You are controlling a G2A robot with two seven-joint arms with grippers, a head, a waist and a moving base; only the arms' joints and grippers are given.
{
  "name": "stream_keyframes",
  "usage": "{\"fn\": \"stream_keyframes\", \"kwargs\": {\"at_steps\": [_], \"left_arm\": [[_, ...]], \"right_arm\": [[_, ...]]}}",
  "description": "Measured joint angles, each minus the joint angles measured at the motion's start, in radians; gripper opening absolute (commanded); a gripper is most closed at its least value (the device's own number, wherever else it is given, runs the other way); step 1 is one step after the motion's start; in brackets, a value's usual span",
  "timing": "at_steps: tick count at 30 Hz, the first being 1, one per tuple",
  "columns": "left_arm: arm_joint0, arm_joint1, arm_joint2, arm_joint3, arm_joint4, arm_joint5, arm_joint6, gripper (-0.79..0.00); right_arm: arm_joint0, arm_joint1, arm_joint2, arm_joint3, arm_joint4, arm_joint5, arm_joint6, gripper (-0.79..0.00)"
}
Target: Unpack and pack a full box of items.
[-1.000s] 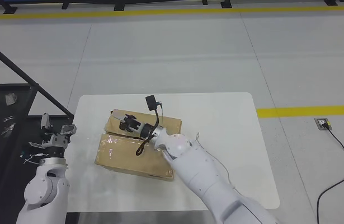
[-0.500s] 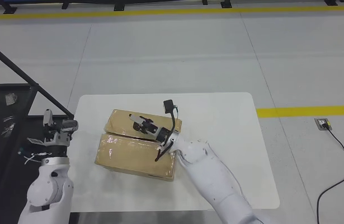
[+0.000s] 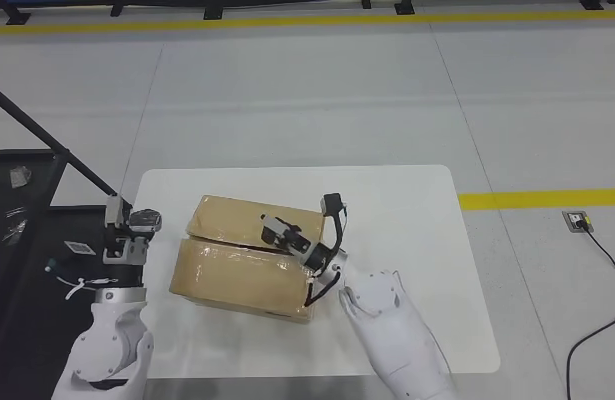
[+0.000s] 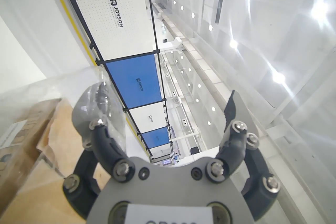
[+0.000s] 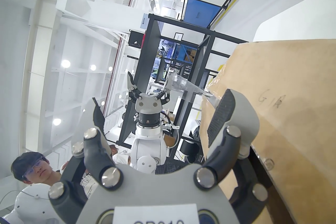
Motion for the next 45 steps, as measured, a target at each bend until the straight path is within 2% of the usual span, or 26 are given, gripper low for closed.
{"fn": "stream_keyframes", "kwargs": {"at_steps": [7, 16, 28, 45], "left_arm": [[-0.008, -0.009, 0.077, -0.005, 0.13, -0.002, 0.008, 0.0], [-0.013, -0.02, 0.146, -0.016, 0.249, -0.002, 0.017, 0.0], [-0.015, -0.028, 0.21, -0.014, 0.411, -0.02, -0.012, 0.0], [-0.026, -0.045, 0.309, 0.001, 0.515, -0.012, -0.052, 0.0]], "right_arm": [[-0.115, 0.029, 0.052, -0.145, -0.001, -0.024, 0.006, 0.0], [-0.241, 0.058, 0.094, -0.311, -0.011, 0.023, 0.012, 0.0], [-0.262, 0.079, 0.092, -0.34, 0.007, 0.037, 0.004, 0.0], [-0.298, 0.106, 0.095, -0.359, 0.033, 0.02, -0.026, 0.0]]}}
